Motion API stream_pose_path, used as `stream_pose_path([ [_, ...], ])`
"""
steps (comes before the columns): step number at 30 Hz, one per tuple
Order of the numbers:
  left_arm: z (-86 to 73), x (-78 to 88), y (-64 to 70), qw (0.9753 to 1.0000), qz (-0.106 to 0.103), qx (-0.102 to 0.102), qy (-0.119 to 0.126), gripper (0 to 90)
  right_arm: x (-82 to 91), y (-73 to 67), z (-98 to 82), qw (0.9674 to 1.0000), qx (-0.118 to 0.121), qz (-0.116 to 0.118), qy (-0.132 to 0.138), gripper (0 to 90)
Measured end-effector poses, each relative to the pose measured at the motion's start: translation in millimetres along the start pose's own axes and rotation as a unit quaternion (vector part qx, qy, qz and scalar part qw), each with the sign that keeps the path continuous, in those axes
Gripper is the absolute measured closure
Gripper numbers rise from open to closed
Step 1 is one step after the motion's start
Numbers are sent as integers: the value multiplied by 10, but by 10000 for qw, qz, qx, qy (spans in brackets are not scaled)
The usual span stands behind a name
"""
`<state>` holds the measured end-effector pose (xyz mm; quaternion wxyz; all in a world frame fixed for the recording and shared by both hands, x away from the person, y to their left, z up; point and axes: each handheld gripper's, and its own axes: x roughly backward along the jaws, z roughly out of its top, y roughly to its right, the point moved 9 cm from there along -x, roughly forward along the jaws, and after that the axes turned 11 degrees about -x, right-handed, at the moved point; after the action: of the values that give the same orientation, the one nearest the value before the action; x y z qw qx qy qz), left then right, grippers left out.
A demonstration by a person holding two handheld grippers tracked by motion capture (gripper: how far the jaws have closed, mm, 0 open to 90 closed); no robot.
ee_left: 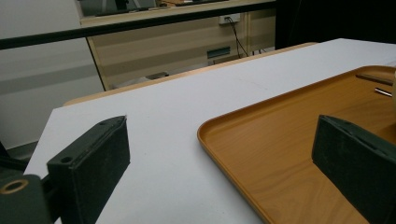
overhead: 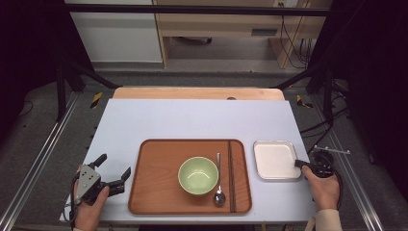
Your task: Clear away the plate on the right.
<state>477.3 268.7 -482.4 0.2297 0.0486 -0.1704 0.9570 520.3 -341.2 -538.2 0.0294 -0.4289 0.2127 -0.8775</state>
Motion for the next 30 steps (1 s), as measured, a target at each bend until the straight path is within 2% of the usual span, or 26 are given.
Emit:
stream_pose_path([
  [2,1,2,-1,10000,5,1,1,39,8,-17,2,9999,-138,19,7,876],
  [4,0,0,-1,10000,3,3,1,39,13,-5,10,9999,-119,9,37,882],
  [5,-1,-1,0,10000,0,4,2,39,24,-24,14,9997,-249,38,47,888],
  [7,-2,-5,5,10000,-11,-3,-3,39,58,-35,35,9995,-290,92,105,890],
  [9,-4,-9,8,10000,-10,-16,-12,39,78,-43,52,9994,-265,148,184,891],
  [13,2,-6,10,10000,-14,-11,-3,39,107,-61,73,9990,-304,111,296,892],
  [14,2,-6,9,10000,-11,-4,0,39,119,-58,79,9991,-248,112,333,892],
  [22,2,-10,8,10000,-10,7,-1,39,238,-275,167,9960,-223,544,677,891],
  [25,7,-5,5,10000,-7,12,10,39,266,-421,185,9924,-281,911,771,891],
  [30,5,-1,-8,10000,0,13,10,39,317,-630,211,9893,-171,1150,884,892],
])
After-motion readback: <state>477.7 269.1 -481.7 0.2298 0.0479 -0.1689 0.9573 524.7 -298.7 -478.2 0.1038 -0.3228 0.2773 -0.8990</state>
